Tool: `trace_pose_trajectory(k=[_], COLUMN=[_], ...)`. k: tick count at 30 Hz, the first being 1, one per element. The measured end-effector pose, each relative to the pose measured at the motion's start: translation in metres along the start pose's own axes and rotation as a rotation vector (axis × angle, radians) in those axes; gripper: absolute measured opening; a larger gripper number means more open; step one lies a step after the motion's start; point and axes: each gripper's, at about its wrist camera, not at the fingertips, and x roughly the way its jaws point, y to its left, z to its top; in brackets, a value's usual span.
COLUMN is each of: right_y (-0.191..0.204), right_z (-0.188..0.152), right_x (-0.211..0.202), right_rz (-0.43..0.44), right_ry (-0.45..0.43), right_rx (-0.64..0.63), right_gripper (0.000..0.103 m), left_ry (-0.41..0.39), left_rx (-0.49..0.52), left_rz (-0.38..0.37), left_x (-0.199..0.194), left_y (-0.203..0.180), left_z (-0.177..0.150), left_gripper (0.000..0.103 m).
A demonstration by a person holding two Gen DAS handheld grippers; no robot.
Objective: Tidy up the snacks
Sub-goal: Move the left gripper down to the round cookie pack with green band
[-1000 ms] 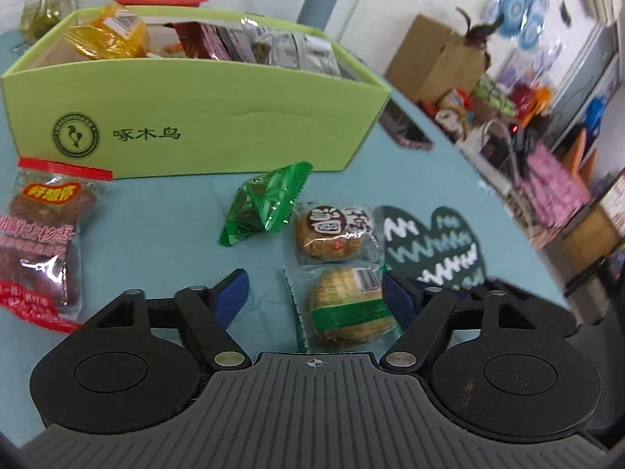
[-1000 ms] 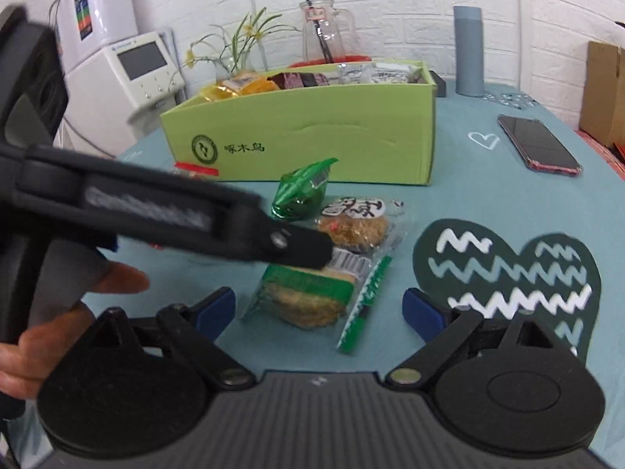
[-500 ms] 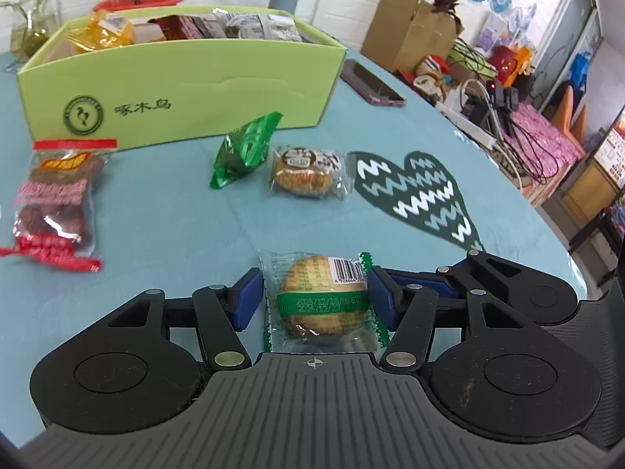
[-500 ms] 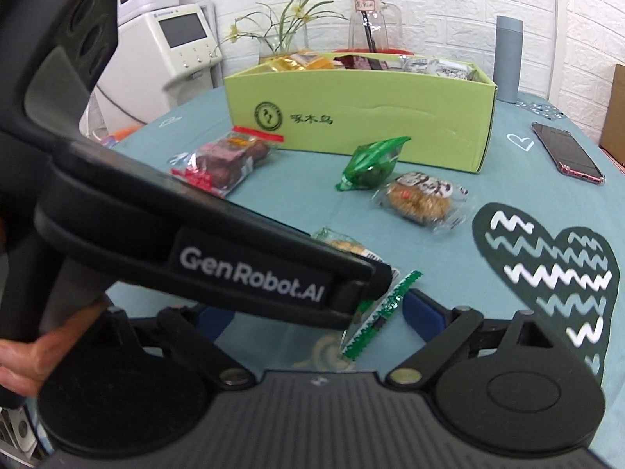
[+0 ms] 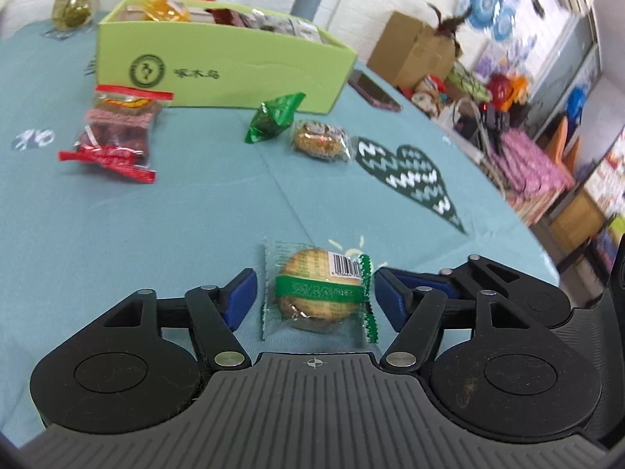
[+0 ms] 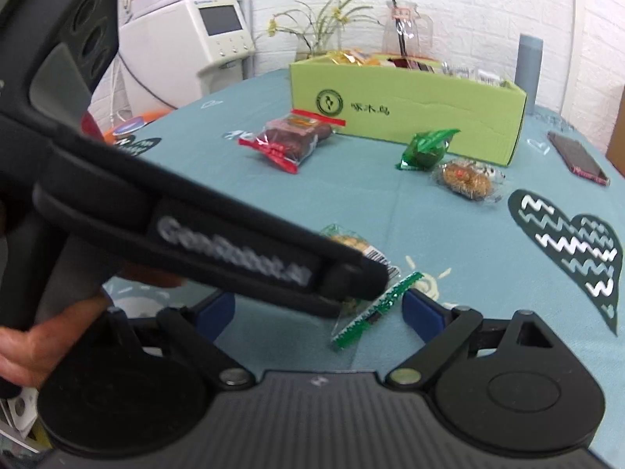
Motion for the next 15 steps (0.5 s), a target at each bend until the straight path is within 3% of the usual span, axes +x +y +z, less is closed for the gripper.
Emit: trace_pose_trajectory(k=[3,6,9,15], right_y=[-0.005,-0.012,-0.012,0.004], right_z=[0.007,0.014,0.013,0.004], right_x=[-0.003,0.011,0.026,0.004], right_rz=[-0.05,0.005,0.069,0.125], right_ry=[-0.033,-0.024,0.02,0.018], right_rx=[-0.046,-0.062,-0.07,0.012], right_gripper=[0.093,0.093,0.093,0.093], left_ry=[-0.033,-0.003,-0.004,-0.022], left_rx=[-0.062,-0.089,-0.129,-0.171], left_rz=[-0.029,-0.044,-0.012,0.021], left_x=[-0.011,-0.003,-0.001,-0.008], left_y=[0.007,0.009,0.014,0.024], left_z=[0.0,0.003,0.003,0.003], left_gripper=[0.058,0.055,0.054,0.054])
